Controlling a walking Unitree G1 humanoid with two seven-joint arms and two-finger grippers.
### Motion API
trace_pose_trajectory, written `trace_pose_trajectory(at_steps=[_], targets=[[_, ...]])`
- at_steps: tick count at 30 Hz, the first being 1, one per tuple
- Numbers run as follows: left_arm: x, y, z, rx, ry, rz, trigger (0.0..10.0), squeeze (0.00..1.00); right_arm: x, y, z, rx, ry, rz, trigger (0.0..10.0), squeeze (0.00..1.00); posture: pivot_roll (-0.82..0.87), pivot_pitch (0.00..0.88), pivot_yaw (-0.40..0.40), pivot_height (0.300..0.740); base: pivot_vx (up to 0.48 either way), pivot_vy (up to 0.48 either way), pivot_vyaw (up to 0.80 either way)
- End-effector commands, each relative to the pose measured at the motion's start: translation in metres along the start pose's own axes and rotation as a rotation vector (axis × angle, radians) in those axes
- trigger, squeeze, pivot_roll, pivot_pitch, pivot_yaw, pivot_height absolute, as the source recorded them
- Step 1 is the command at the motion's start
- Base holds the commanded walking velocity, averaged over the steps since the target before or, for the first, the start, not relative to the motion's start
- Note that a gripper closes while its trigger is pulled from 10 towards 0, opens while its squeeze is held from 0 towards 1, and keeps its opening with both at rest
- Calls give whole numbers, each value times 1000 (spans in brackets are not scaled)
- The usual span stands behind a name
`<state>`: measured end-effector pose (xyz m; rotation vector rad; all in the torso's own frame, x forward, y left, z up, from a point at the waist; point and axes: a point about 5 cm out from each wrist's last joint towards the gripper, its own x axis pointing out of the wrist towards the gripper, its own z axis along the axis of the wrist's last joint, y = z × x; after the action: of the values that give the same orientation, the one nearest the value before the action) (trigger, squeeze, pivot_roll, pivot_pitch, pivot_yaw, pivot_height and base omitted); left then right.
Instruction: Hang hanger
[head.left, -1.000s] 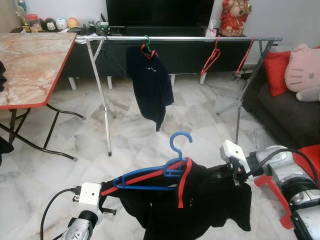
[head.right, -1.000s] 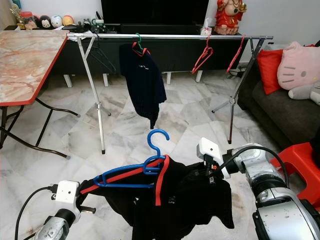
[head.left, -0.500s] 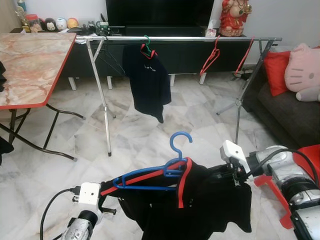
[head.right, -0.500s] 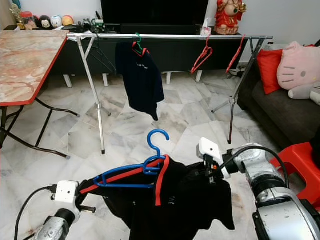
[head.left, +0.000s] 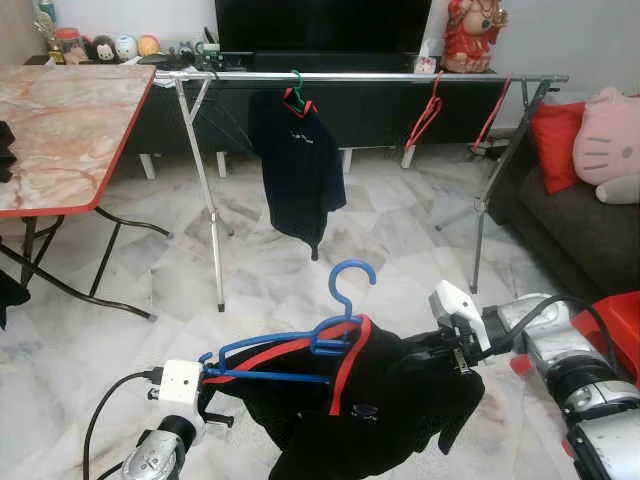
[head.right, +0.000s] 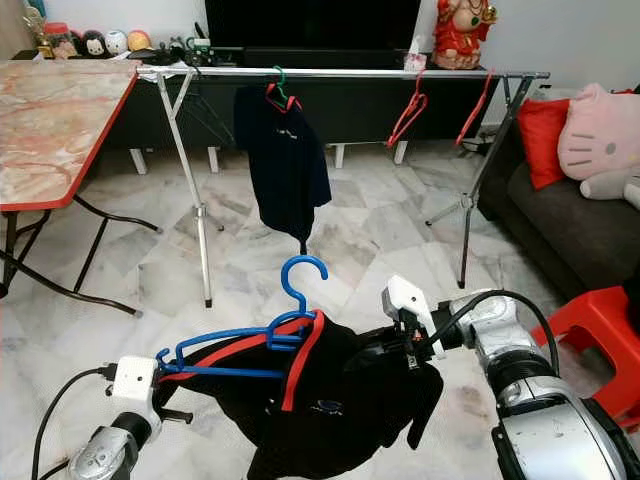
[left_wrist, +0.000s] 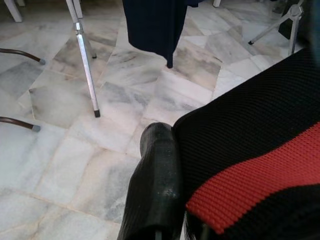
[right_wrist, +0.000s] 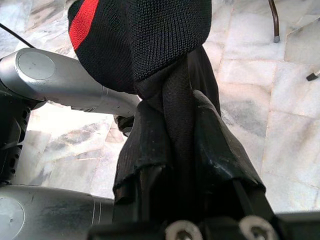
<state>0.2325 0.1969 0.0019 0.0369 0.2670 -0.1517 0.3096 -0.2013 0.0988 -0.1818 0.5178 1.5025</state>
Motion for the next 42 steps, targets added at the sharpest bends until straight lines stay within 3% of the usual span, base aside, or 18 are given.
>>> trace_pose_trajectory(at_steps=[1, 2, 6, 13, 20, 26, 29, 38, 40, 42], targets=[[0, 7, 2, -16, 1, 29, 10000, 0, -6, 0, 5, -23, -19, -6, 0, 0, -98, 0, -55, 740, 0, 0, 0], [0, 7, 2, -16, 1, 29, 10000, 0, -6, 0, 5, -23, -19, -6, 0, 0, -98, 0, -55, 740, 0, 0, 0], [2, 5, 6, -46, 21, -10, 10000, 0, -14, 10, -14, -105, 275, 94, 0, 0, -101, 0, -55, 740, 0, 0, 0], [2, 6, 6, -49, 25, -7, 10000, 0, -18, 11, -18, -180, 393, 118, 0, 0, -100, 1, -54, 740, 0, 0, 0], [1, 7, 6, -49, 34, -7, 10000, 0, -12, 3, -8, -249, 335, 13, 0, 0, -96, 2, -55, 740, 0, 0, 0], [-2, 5, 2, -20, 64, -25, 10000, 0, -10, -9, 12, -279, 176, -135, 0, 0, -100, 1, -54, 740, 0, 0, 0], [-2, 2, -1, -3, 79, -40, 10000, 0, -13, -9, 8, -308, 231, -160, 0, 0, -101, 1, -54, 740, 0, 0, 0], [-2, -2, -3, 11, 95, -61, 10000, 0, -12, -11, 7, -310, 240, -184, 0, 0, -103, 0, -54, 740, 0, 0, 0], [-3, 2, 0, 9, 87, -54, 10000, 0, -10, -9, -3, -362, 376, -175, 0, 0, -101, 0, -54, 740, 0, 0, 0], [-3, 4, 4, 9, 77, -55, 10000, 0, -8, -9, -8, -395, 442, -181, 0, 0, -95, 0, -55, 740, 0, 0, 0]])
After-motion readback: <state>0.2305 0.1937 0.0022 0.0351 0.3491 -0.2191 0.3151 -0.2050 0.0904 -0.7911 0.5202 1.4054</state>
